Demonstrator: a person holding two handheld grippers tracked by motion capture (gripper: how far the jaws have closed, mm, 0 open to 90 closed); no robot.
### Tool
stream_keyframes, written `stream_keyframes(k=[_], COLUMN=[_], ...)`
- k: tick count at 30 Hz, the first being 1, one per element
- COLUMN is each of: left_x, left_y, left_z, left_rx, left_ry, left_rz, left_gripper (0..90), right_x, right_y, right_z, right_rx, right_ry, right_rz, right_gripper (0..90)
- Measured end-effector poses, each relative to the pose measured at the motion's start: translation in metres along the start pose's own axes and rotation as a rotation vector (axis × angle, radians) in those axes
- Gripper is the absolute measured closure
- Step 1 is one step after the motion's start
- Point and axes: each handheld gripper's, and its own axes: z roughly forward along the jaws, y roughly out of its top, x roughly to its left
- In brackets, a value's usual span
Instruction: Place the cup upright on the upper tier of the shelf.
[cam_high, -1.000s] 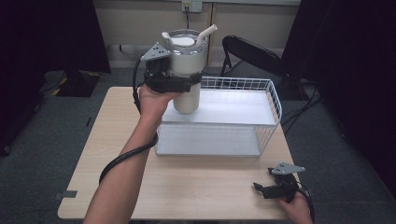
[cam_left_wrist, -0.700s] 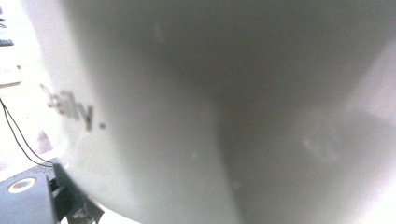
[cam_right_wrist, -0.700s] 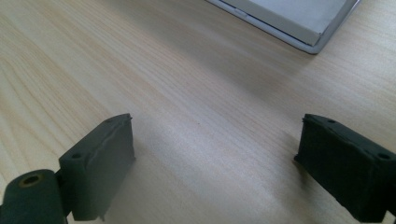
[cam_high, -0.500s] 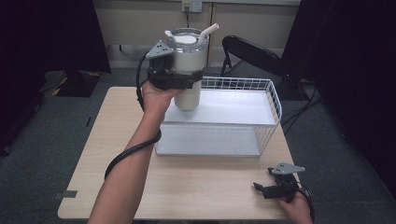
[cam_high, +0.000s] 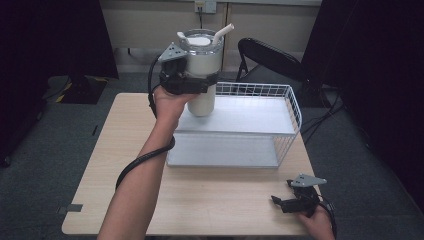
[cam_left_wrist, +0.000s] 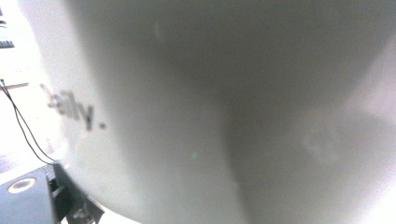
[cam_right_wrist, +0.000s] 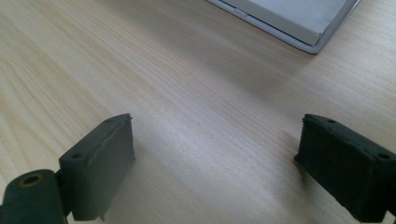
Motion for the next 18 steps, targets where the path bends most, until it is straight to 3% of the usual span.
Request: stream_keyframes(k=[18], left_x=[0.002], left_y=[-0.006], left_z=[0.016], left_rx=[0.006], left_ry=[0.017], left_rz=[0.001], left_gripper=[8.1], right_x=[0.000], right_y=[0.000], right_z=[0.000], right_rx=[0.001], right_ry=[-0.001], right_rz=[0.000], right_gripper=[10.0])
